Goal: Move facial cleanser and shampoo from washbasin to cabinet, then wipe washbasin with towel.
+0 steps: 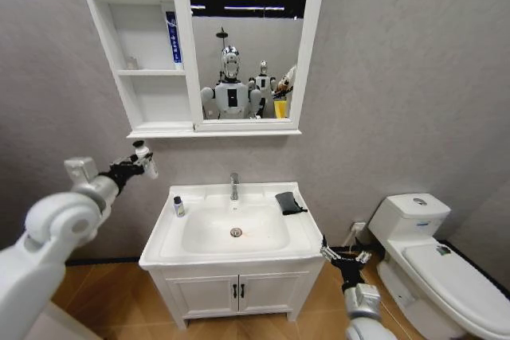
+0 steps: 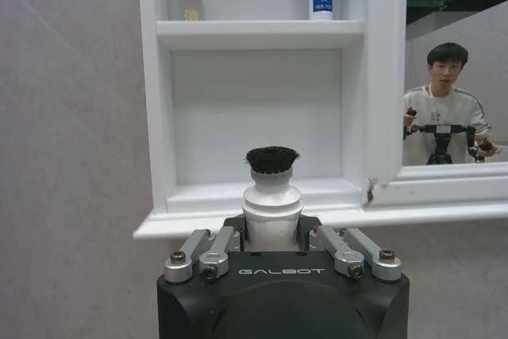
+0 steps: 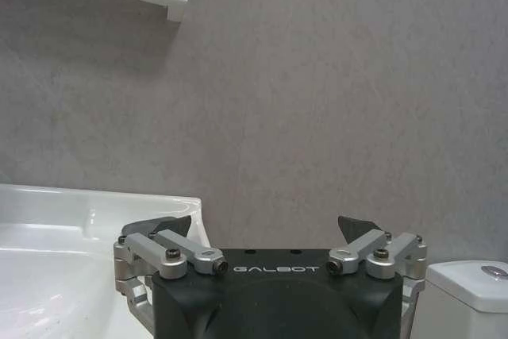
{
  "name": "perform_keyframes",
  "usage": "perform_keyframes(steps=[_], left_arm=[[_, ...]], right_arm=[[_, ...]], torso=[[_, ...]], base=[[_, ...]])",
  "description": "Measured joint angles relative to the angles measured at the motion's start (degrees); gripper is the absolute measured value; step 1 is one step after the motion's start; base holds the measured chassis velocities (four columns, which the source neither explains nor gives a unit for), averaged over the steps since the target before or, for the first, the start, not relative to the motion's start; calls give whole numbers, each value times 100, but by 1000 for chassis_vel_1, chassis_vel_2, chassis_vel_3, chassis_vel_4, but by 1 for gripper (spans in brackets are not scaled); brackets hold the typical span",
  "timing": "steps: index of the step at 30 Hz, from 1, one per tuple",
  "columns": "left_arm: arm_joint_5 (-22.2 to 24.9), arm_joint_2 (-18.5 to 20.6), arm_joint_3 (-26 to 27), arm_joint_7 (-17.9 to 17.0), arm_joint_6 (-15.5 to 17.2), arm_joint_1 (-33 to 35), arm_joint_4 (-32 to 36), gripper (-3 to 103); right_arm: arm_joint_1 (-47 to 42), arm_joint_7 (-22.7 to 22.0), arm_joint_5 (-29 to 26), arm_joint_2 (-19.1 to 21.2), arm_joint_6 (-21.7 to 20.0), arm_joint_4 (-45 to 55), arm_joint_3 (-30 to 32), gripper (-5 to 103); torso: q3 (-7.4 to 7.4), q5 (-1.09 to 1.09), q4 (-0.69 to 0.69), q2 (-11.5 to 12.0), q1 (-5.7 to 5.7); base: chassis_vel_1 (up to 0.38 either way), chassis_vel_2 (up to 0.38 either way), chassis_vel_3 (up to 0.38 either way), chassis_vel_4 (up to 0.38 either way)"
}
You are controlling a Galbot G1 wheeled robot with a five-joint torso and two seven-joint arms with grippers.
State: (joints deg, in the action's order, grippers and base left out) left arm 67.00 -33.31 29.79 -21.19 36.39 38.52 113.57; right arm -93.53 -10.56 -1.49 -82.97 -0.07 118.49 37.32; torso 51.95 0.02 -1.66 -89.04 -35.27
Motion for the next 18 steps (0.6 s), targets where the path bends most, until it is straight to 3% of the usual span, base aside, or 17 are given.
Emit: perform_keyframes(steps=[2,3,5,6,9,13,18], left_arm=[[30,98,-694,129,40,-1065,-562,32],[30,98,-694,129,40,-1065,-562,32],[65,37,-1634,189,48,-2317,-1297,32],[65,37,-1634,189,48,-2317,-1297,32],[-76,-291,-2567,265,62,-3487,-2236,32],[-476,-660,-3080,346,-63,-4147,-2983,32],[-928,-1041,-3300,593,-226,-4547,-3737,32]], right_arm=[[-3,1,-27,23,-18,26,32,100],[-3,1,-27,23,-18,26,32,100],[-30,-2,-48,36,-30,35,66,100],[-30,-2,-48,36,-30,35,66,100],[-83,-4,-62,26,-20,31,123,100],[-135,-7,-66,22,84,4,155,100],[-247,1,-64,23,142,3,172,100]], torso=[[0,1,0,0,-1],[0,1,0,0,-1],[0,-3,-2,0,-1],[0,-3,-2,0,-1],[1,-1,-2,1,-1],[1,-2,-1,1,-1],[1,-3,-3,1,-2]], base=[[0,0,0,0],[0,0,0,0],[0,0,0,0],[0,0,0,0],[0,0,0,0],[0,0,0,0],[0,0,0,0]])
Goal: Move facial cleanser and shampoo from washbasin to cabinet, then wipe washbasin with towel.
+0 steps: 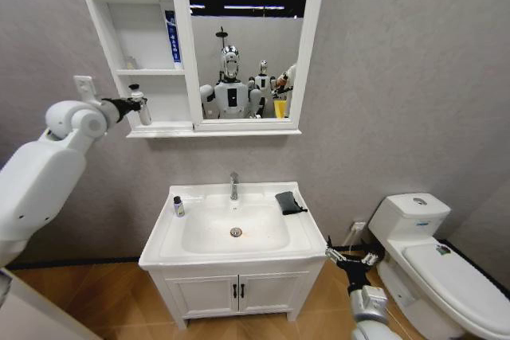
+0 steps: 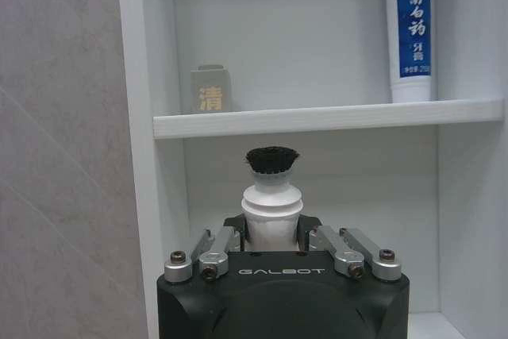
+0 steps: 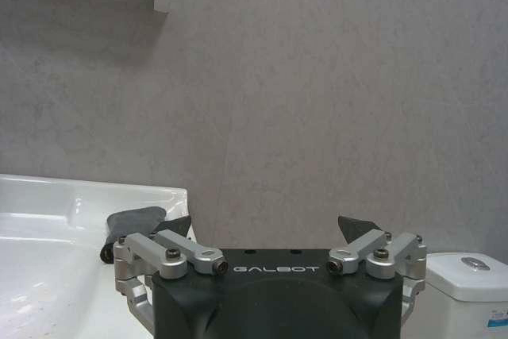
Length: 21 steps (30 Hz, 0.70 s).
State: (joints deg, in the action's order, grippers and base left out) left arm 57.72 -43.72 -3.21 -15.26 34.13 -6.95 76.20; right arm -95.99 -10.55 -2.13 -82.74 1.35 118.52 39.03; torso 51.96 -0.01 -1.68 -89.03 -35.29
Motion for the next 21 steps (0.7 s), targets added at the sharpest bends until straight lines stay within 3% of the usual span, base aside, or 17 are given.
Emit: perform_keyframes(steps=[4,18,21], left_arm=[[-154,-271,-46,126,-10,-108,-497,32],[-543,-854,-115,228,-93,-275,-1129,31],[-612,-909,-86,191,-120,-243,-1155,42]], right_arm=[[-34,44,3,9,20,1,12,100],[46,140,-5,49,36,-19,-7,100],[67,152,-3,47,36,-43,-8,100]], torso=[[0,1,3,0,0],[-1,0,1,0,1],[-1,0,1,0,0]], base=[[0,0,0,0],[0,0,0,0],[0,0,0,0]])
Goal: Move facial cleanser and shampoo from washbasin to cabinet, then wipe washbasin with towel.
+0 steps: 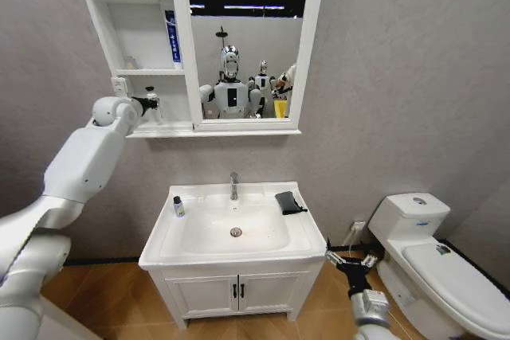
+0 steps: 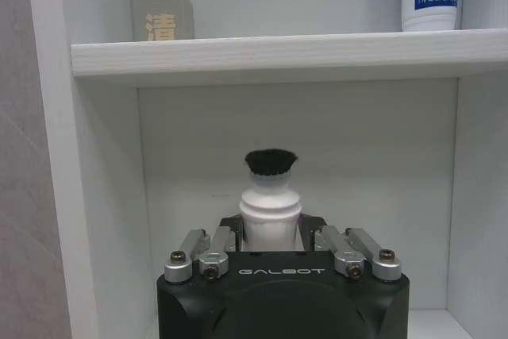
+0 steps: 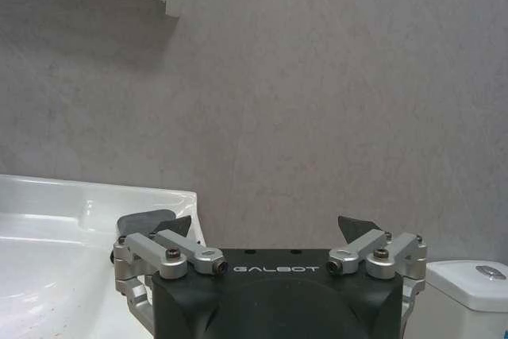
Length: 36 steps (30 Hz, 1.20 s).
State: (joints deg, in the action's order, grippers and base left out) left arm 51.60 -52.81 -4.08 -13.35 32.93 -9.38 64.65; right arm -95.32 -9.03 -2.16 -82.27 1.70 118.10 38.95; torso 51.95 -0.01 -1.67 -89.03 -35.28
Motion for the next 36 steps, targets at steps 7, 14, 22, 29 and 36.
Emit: perform_keyframes(steps=[7,14,22,29,36], left_arm=[[-26,17,110,-2,-2,53,37,74],[4,529,536,-494,84,639,1204,100],[641,1293,1520,-1955,185,3100,4199,100],[-283,782,1905,-2380,-590,5039,4902,100],[-2334,-671,1783,-1335,-1573,5956,3158,100]], right_arm=[[51,10,4,6,0,-13,-19,100],[46,16,66,-9,57,-39,-35,100],[80,-2,109,-33,85,-53,-57,100],[41,5,262,-9,17,43,-112,100],[4,-1,327,-3,-70,90,-127,100]], torso=[[0,2,1,0,1],[-1,1,0,0,0],[-2,-2,2,-2,2],[-2,-2,0,-2,3],[0,3,0,-1,1]], base=[[0,0,0,0],[0,0,0,0],[0,0,0,0],[0,0,0,0],[0,0,0,0]])
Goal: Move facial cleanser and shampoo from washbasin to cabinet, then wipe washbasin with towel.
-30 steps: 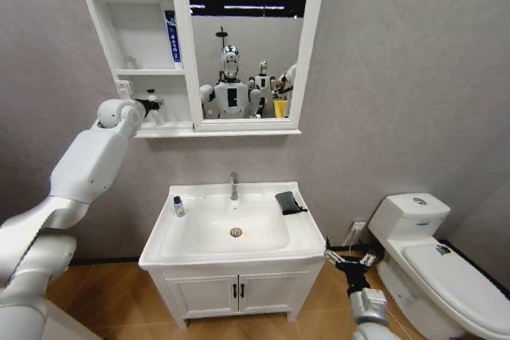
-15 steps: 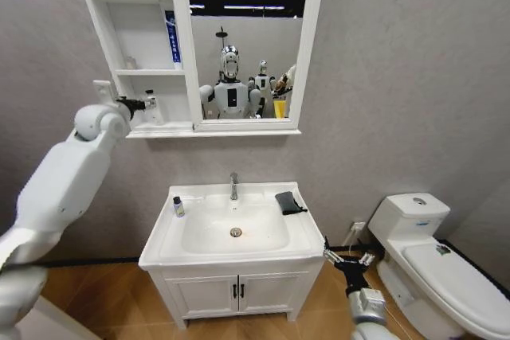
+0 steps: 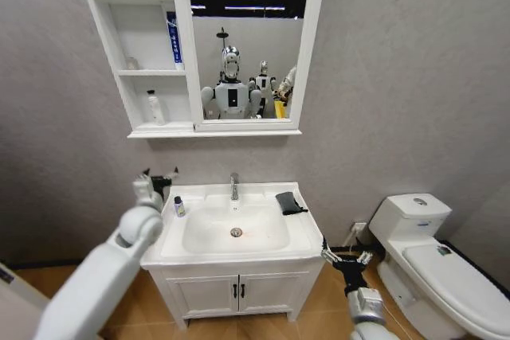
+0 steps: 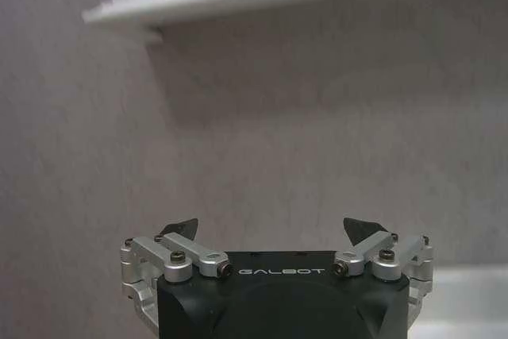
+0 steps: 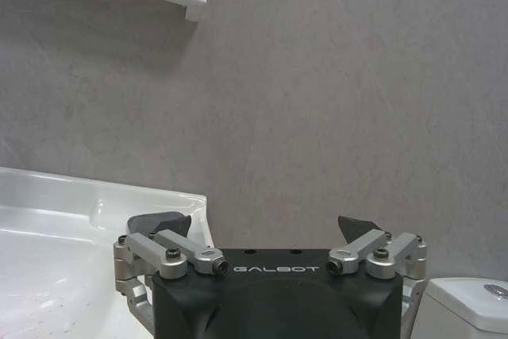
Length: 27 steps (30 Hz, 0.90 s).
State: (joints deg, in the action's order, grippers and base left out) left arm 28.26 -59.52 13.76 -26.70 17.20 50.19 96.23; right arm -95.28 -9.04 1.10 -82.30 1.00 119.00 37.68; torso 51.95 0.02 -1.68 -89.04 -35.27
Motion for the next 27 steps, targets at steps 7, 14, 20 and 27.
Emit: perform_keyframes(steps=[7,14,20,27], left_arm=[[-473,-690,-132,394,-157,-263,-1405,100],[-853,-1081,-71,690,-285,-678,-2619,100],[-933,-1226,-47,777,-280,-864,-2926,98],[-977,-1336,9,746,-336,-1134,-3253,77]], right_arm=[[-25,-52,-3,-10,134,-86,66,100],[-27,-106,17,2,161,-89,37,100],[-33,-109,70,54,162,-92,19,100],[-87,-95,131,44,172,-136,12,100]], torso=[[-1,-5,0,0,0],[0,-2,1,0,-1],[0,-2,2,0,-1],[0,-2,1,1,0]], base=[[0,0,0,0],[0,0,0,0],[0,0,0,0],[0,0,0,0]])
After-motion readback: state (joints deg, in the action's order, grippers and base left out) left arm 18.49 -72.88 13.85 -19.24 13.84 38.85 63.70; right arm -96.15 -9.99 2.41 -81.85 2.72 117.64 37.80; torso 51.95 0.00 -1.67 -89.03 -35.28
